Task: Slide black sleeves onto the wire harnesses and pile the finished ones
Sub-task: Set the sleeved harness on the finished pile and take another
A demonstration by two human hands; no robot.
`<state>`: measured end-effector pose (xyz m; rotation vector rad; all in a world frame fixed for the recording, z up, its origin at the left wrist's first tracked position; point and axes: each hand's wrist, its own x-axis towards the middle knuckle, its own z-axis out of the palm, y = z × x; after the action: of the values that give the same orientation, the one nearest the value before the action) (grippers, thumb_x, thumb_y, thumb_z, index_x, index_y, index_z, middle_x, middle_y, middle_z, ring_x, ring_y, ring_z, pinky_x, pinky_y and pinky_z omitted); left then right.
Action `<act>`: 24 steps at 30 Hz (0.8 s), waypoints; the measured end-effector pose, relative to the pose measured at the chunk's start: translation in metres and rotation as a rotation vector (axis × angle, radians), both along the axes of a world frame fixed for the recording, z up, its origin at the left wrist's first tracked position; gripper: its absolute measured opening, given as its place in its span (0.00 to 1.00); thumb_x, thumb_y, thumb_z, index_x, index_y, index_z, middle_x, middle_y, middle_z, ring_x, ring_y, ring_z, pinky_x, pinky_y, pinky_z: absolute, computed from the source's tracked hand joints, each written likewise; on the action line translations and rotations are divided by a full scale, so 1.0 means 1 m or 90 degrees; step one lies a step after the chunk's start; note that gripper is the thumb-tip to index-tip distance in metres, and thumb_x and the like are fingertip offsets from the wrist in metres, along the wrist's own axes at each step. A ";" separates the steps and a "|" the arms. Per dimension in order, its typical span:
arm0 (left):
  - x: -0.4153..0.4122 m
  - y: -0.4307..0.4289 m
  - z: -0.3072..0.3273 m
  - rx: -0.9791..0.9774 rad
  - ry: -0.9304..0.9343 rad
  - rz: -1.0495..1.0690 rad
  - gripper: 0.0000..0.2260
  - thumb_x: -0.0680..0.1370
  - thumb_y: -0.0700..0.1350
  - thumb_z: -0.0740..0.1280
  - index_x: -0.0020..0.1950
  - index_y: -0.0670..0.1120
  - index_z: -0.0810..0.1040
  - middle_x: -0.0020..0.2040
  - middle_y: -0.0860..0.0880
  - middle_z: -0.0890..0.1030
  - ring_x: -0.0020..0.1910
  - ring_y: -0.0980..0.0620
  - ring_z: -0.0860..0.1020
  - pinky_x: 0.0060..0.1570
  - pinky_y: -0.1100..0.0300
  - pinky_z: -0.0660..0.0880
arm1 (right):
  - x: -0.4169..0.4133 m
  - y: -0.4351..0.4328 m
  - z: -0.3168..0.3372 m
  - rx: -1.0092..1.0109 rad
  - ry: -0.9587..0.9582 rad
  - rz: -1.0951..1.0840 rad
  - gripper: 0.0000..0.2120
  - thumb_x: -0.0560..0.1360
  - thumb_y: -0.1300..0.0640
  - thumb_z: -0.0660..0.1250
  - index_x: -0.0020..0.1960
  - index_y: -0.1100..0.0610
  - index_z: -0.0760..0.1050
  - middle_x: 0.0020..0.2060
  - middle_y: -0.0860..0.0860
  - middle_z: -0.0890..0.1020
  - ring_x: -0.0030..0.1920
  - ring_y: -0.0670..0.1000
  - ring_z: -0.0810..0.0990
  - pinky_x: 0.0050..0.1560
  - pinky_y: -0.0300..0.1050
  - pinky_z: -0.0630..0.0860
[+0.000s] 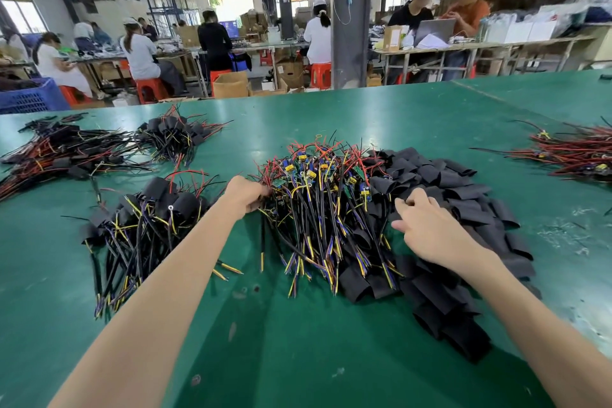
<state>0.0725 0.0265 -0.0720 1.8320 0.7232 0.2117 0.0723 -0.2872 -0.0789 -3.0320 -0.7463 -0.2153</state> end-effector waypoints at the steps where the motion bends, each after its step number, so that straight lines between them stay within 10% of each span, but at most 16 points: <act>1: 0.000 0.001 -0.001 -0.025 -0.003 -0.001 0.11 0.73 0.32 0.70 0.37 0.42 0.70 0.30 0.46 0.63 0.21 0.54 0.65 0.26 0.65 0.66 | 0.000 0.000 0.000 0.001 0.001 0.003 0.16 0.81 0.52 0.55 0.65 0.60 0.65 0.56 0.56 0.66 0.55 0.57 0.70 0.51 0.50 0.70; 9: -0.010 0.002 0.001 -0.193 -0.065 0.017 0.08 0.76 0.34 0.67 0.39 0.43 0.73 0.35 0.46 0.69 0.33 0.54 0.67 0.25 0.66 0.75 | 0.000 0.003 -0.001 0.028 0.035 0.003 0.19 0.81 0.52 0.54 0.67 0.61 0.65 0.59 0.56 0.65 0.58 0.58 0.69 0.56 0.52 0.71; 14: -0.013 -0.003 0.005 -0.016 -0.075 0.055 0.08 0.72 0.36 0.73 0.41 0.40 0.74 0.32 0.47 0.69 0.28 0.53 0.69 0.27 0.64 0.75 | -0.001 0.003 -0.001 0.052 0.045 0.002 0.19 0.81 0.51 0.55 0.68 0.61 0.65 0.58 0.56 0.66 0.57 0.58 0.70 0.56 0.52 0.71; 21: -0.020 -0.006 0.033 -0.273 -0.266 0.189 0.10 0.77 0.28 0.61 0.39 0.39 0.66 0.37 0.42 0.67 0.16 0.53 0.72 0.18 0.64 0.73 | -0.003 0.003 0.002 0.113 0.016 -0.009 0.14 0.80 0.54 0.57 0.63 0.60 0.66 0.52 0.54 0.63 0.45 0.59 0.76 0.37 0.47 0.61; 24: -0.028 -0.005 0.048 -0.204 -0.254 0.172 0.08 0.77 0.29 0.58 0.41 0.40 0.67 0.36 0.44 0.67 0.15 0.58 0.69 0.17 0.71 0.62 | -0.004 0.006 0.004 0.194 0.034 -0.019 0.15 0.80 0.55 0.55 0.64 0.61 0.65 0.54 0.57 0.66 0.48 0.60 0.75 0.39 0.49 0.64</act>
<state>0.0446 0.0214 -0.0238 1.3303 0.6730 0.5854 0.0680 -0.2814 -0.0749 -2.7496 -0.6022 -0.2256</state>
